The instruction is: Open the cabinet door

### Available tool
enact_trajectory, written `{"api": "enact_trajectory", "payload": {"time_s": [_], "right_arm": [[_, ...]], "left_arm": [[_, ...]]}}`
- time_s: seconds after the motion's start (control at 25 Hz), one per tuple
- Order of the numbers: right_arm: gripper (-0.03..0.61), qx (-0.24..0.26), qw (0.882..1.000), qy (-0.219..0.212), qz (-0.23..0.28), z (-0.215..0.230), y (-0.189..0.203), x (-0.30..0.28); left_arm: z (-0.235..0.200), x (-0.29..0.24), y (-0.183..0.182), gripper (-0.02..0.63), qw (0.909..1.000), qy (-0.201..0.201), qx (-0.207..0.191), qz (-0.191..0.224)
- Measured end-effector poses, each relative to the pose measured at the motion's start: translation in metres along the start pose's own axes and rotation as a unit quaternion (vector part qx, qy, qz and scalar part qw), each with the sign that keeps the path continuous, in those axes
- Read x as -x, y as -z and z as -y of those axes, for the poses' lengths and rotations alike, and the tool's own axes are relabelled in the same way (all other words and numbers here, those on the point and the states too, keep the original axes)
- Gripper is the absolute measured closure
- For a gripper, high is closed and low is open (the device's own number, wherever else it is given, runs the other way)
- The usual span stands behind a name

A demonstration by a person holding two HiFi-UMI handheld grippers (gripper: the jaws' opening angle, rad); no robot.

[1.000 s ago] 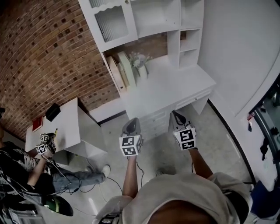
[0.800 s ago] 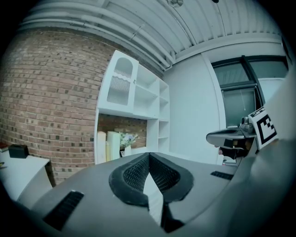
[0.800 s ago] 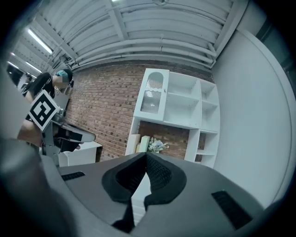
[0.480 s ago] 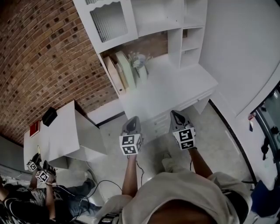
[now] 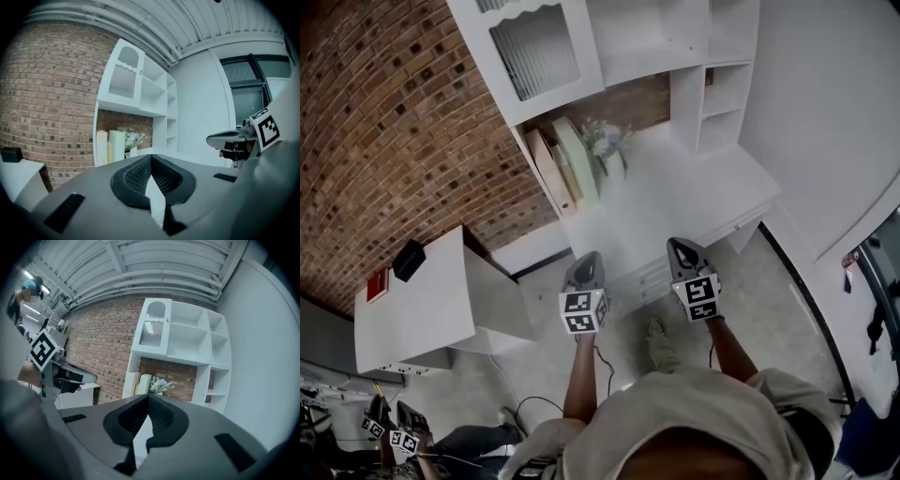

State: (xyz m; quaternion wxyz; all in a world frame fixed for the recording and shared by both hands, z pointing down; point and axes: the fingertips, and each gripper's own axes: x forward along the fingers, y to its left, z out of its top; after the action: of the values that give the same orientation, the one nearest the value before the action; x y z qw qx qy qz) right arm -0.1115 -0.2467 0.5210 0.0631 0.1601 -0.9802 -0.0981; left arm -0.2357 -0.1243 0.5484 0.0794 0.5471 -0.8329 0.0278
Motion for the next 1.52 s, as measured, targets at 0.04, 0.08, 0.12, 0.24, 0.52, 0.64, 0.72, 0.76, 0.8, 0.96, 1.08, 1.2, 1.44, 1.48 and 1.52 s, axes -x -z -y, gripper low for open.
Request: {"api": "enact_trajectory", "payload": {"time_s": [0.04,0.08,0.12,0.24,0.52,0.64,0.72,0.76,0.8,0.96,1.08,1.2,1.44,1.48,1.52], "right_arm": [[0.566,0.0,1.0,-0.001,0.001,0.003,0.0,-0.009],[0.566,0.0,1.0,-0.003,0.002,0.005,-0.001,-0.018],[0.566,0.0,1.0,-0.006,0.002,0.008,0.0,-0.026],[0.566,-0.001,1.0,-0.014,0.001,0.015,0.001,-0.053],[0.566,-0.003,1.0,-0.025,0.007,0.045,-0.011,-0.124],[0.566,-0.005,1.0,-0.027,0.009,0.06,-0.013,-0.154],[0.566,-0.006,0.999,-0.03,0.012,0.069,-0.016,-0.174],[0.566,-0.007,0.999,-0.032,0.014,0.073,-0.018,-0.185],[0.566,-0.007,0.999,-0.034,0.015,0.077,-0.019,-0.195],[0.566,-0.009,0.999,-0.044,0.021,0.089,-0.021,-0.233],[0.566,-0.012,0.998,-0.054,0.023,0.093,-0.021,-0.257],[0.566,-0.014,0.997,-0.066,0.022,0.095,-0.019,-0.274],[0.566,-0.024,0.997,-0.076,0.015,0.096,-0.005,-0.291],[0.566,-0.025,0.997,-0.077,0.014,0.096,-0.004,-0.292],[0.566,-0.025,0.997,-0.078,0.013,0.096,-0.003,-0.294]], "left_arm": [[-0.005,-0.007,-0.002,0.588,1.0,-0.002,-0.001,0.001],[-0.01,-0.014,-0.004,0.588,1.0,-0.004,-0.001,0.001],[-0.014,-0.021,-0.005,0.588,1.0,-0.006,-0.001,0.001],[-0.028,-0.042,-0.007,0.588,0.9999,-0.013,0.002,-0.002],[-0.057,-0.106,-0.032,0.588,0.9997,-0.023,0.001,0.002],[-0.068,-0.134,-0.042,0.588,0.9997,-0.025,-0.002,0.001],[-0.077,-0.151,-0.047,0.588,0.9996,-0.029,-0.001,0.001],[-0.082,-0.16,-0.051,0.588,0.9995,-0.031,-0.002,0.002],[-0.087,-0.169,-0.054,0.588,0.9994,-0.034,-0.002,0.002],[-0.108,-0.2,-0.062,0.588,0.9988,-0.047,-0.006,0.005],[-0.119,-0.218,-0.065,0.588,0.9984,-0.055,-0.004,0.006],[-0.126,-0.233,-0.064,0.588,0.9982,-0.061,-0.002,0.003],[-0.131,-0.246,-0.051,0.588,0.9978,-0.066,-0.001,-0.011],[-0.133,-0.246,-0.049,0.588,0.9976,-0.068,0.0,-0.012],[-0.134,-0.246,-0.049,0.588,0.9975,-0.07,0.001,-0.014]]}}
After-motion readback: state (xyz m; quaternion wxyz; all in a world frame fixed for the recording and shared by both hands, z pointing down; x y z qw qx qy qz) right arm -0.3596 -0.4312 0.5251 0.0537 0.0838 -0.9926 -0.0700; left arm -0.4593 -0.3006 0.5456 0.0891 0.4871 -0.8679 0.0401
